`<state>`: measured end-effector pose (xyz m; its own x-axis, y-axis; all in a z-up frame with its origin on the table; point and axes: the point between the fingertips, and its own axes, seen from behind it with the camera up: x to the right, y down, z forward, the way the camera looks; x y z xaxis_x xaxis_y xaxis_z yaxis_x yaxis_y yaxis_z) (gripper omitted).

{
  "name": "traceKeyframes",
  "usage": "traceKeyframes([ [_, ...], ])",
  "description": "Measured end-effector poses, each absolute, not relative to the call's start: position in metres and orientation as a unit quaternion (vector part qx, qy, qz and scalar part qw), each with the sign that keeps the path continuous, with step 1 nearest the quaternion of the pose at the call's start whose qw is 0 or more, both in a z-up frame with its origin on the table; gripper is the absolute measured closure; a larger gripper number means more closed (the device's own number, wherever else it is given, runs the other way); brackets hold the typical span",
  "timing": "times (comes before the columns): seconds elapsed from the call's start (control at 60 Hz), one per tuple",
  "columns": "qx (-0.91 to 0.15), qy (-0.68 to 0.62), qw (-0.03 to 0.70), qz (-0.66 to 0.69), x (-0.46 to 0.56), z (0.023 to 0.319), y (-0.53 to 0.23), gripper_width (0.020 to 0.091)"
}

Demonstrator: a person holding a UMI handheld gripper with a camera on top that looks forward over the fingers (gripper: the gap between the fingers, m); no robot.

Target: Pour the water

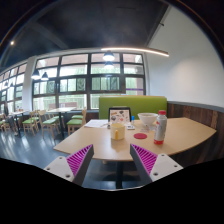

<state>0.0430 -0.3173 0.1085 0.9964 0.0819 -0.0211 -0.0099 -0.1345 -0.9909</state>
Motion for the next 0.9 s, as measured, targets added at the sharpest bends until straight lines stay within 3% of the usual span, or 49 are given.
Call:
traceKeyframes([
  [0.25, -0.744, -0.007, 0.668, 0.003, 0.093, 0.108, -0.29, 0.0304],
  [0.683, -0.728, 0.069, 0.675, -0.102, 0.29, 0.094, -0.094, 0.0304],
  [0.883, -0.717, 0.091, 0.688, -0.072, 0.308, 0.094, -0.036, 0.0305],
  [0.9, -0.718, 0.09, 0.687, -0.071, 0.309, 0.093, -0.033, 0.0398],
])
